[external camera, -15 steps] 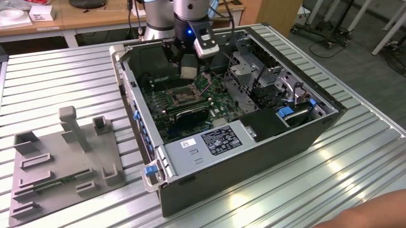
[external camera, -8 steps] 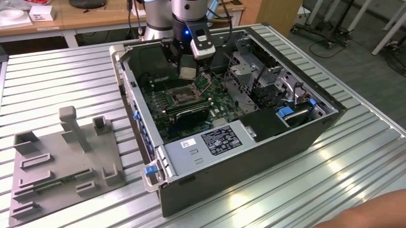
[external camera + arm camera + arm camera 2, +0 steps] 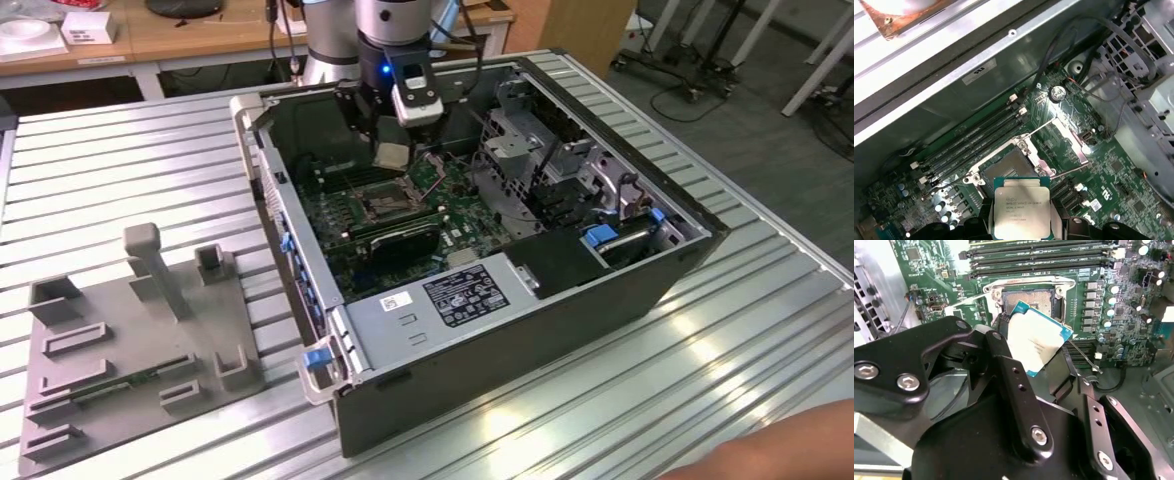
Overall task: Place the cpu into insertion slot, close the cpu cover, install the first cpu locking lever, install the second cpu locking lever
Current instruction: 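Place the cpu into insertion slot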
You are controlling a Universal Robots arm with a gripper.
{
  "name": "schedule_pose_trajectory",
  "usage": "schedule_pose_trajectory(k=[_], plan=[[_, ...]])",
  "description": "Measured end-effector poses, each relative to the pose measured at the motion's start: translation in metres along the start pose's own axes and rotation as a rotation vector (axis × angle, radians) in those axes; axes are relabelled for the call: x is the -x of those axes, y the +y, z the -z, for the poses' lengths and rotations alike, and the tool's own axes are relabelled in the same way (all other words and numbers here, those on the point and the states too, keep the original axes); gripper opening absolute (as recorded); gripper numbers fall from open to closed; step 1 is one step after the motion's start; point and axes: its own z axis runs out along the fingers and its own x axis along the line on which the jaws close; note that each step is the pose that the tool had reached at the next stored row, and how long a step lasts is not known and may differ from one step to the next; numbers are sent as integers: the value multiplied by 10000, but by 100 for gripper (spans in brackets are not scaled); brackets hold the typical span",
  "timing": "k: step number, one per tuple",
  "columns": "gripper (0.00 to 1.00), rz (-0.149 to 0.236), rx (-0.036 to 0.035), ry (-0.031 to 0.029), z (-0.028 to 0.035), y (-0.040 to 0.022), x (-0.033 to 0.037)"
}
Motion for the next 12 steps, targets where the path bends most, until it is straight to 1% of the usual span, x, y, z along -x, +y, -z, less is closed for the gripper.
schedule_pose_trajectory(k=[5,12], plan=[[54,-526,-21,-60,-6,-13,-18],[54,-1767,-70,-201,-23,-15,-18]])
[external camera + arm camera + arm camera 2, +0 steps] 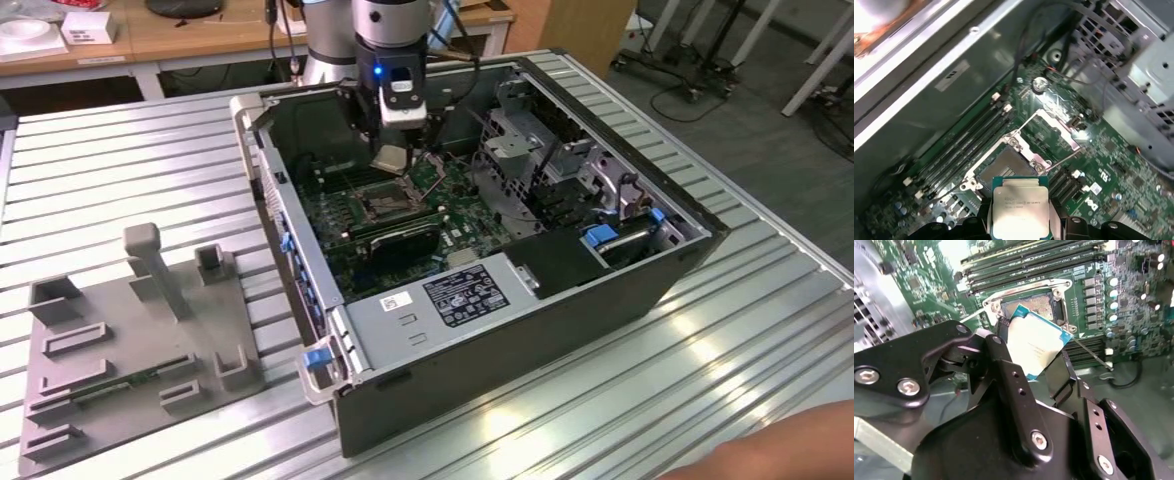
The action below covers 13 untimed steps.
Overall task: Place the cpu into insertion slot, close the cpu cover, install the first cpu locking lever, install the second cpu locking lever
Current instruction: 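Place the cpu into insertion slot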
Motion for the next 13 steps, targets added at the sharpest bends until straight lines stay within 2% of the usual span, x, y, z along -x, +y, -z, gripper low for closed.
schedule_pose_trajectory(k=[13], plan=[[54,-2348,-95,-267,-29,-3,-1]])
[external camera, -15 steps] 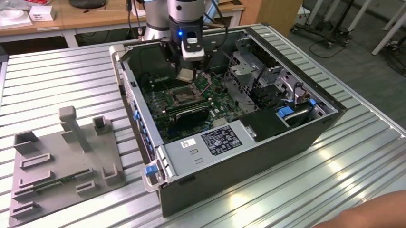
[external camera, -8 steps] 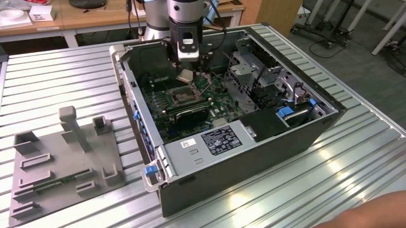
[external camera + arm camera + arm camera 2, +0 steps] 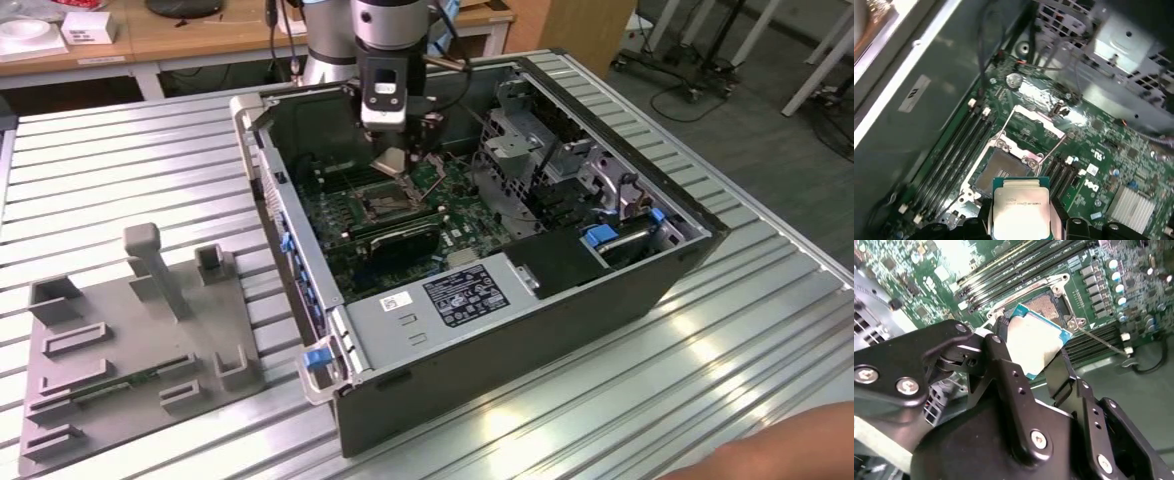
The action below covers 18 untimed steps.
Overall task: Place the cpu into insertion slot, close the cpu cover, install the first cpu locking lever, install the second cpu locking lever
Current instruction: 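Place the cpu into insertion slot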
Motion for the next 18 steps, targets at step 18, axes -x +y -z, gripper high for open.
schedule_pose_trajectory(k=[18], plan=[[54,-2267,-92,-258,-26,-5,-2]])
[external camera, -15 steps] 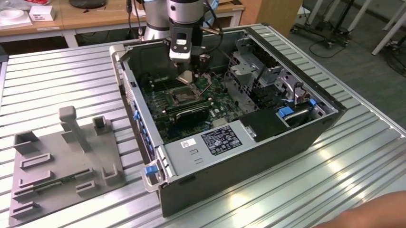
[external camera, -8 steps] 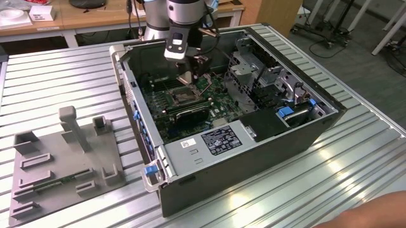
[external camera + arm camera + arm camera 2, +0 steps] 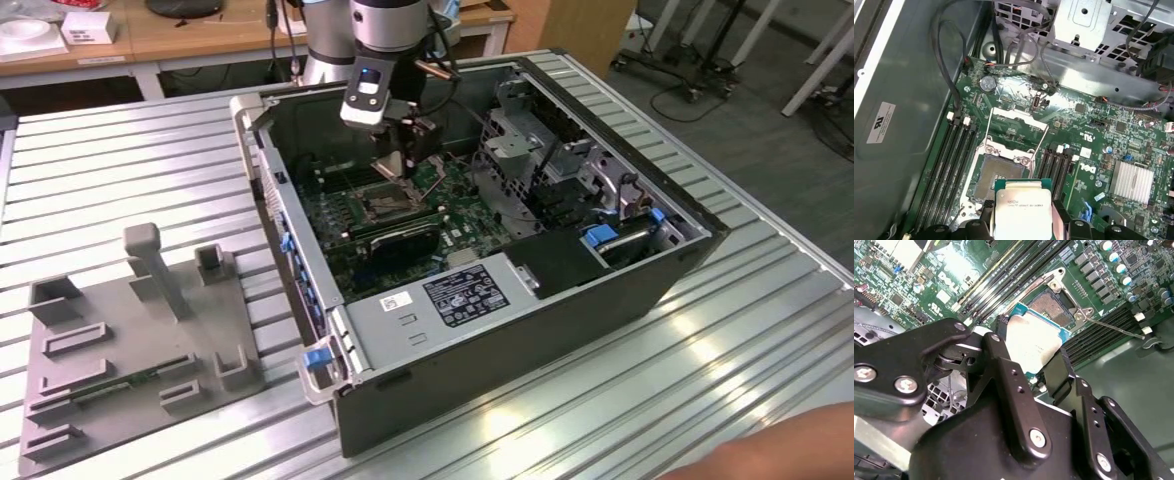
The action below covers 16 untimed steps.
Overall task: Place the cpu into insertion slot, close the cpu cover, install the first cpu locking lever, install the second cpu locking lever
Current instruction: 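Place the cpu into insertion slot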
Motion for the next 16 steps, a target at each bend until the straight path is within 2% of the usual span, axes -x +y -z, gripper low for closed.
schedule_pose_trajectory(k=[3,16], plan=[[54,-250,-9,-27,-1,-5,-2],[54,-2331,-94,-265,-3,-6,-2]])
